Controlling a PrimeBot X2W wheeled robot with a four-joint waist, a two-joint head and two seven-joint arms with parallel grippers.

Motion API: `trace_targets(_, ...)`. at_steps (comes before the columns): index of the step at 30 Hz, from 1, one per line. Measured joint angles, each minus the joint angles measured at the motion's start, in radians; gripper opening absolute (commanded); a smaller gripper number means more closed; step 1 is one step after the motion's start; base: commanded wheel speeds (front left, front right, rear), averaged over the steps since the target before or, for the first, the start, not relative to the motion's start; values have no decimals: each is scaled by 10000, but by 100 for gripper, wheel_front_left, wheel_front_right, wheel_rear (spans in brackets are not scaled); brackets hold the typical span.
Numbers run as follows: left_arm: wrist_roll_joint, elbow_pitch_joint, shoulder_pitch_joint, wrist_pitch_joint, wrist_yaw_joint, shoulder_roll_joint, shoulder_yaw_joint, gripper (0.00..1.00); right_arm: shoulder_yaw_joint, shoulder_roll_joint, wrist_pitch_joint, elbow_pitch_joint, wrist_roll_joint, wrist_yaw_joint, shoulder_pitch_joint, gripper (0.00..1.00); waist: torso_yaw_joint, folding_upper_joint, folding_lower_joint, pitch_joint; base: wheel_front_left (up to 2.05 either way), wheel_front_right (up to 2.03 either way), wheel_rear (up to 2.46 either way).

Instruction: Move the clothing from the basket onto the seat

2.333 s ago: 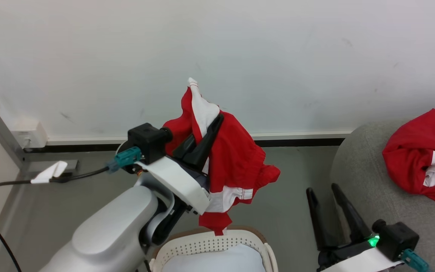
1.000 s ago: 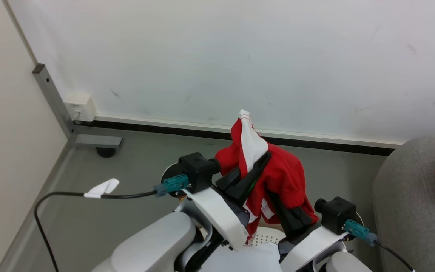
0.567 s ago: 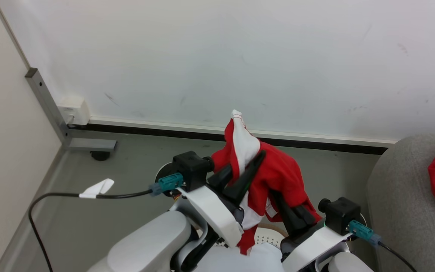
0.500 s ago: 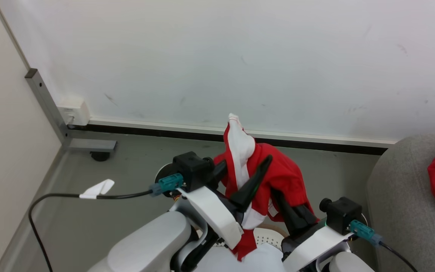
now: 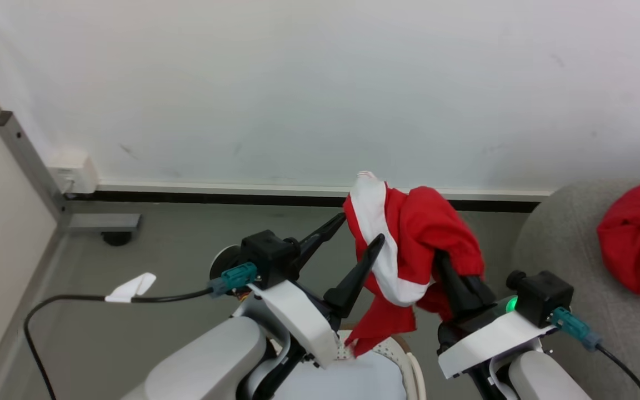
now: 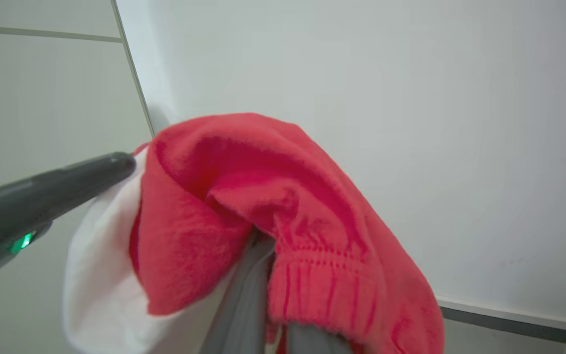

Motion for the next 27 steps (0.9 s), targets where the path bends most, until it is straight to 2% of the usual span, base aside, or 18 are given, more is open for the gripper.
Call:
trace_targets(8, 257, -98, 137, -23, 40, 219, 113, 100, -700, -337, 2, -525, -169, 0, -32, 0, -975, 0, 0, 181, 0, 0, 0)
trace_targets(19, 1081, -378, 165, -65, 130, 407, 247, 100, -1701, -780, 0, -1758, -782, 0, 152, 0, -2824, 0, 1, 765, 0, 0, 0)
trace_targets(27, 1599, -462, 231, -73, -25, 293, 313, 100, -2199, -938, 0, -2151, -976, 0, 623, 0, -4196, 0, 1, 1098, 0, 0, 0)
